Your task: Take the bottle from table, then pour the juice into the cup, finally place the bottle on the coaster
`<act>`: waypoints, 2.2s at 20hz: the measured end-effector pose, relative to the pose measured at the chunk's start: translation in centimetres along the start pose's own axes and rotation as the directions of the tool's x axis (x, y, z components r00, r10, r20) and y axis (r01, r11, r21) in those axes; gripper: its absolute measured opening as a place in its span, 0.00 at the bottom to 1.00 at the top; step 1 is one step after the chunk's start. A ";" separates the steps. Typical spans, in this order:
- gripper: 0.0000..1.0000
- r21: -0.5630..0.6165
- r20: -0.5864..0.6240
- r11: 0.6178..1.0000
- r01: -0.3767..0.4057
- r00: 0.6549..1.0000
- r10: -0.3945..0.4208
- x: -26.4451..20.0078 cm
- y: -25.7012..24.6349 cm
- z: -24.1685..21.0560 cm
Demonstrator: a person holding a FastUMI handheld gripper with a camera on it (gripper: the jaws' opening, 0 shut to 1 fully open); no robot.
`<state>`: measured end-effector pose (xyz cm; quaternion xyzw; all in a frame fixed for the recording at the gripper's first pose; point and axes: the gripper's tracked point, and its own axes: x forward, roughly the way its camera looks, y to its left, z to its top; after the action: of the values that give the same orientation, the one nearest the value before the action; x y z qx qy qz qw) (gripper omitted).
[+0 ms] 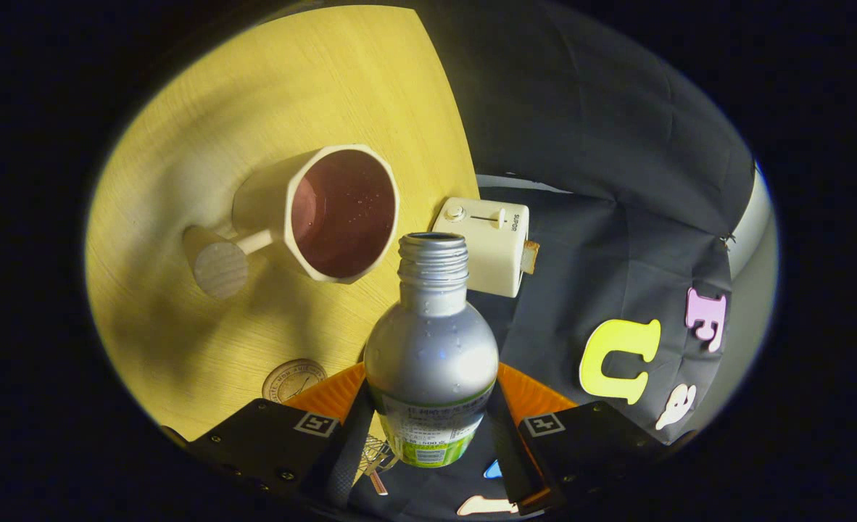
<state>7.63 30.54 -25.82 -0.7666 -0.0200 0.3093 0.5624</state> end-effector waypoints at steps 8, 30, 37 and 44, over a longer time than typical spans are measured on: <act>0.77 0.264 -0.046 0.964 0.021 0.999 -0.009 -0.9 0.1 -2.9; 0.77 0.925 -0.002 0.379 -0.016 0.999 0.045 -1.9 1.2 -6.1; 0.77 0.996 0.019 0.085 -0.022 0.999 0.035 -2.3 1.3 -8.1; 0.77 1.000 0.026 -0.015 -0.027 0.999 -0.046 -2.7 -0.4 -8.9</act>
<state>10.03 22.15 -22.70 -0.1287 0.1867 0.2469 0.9421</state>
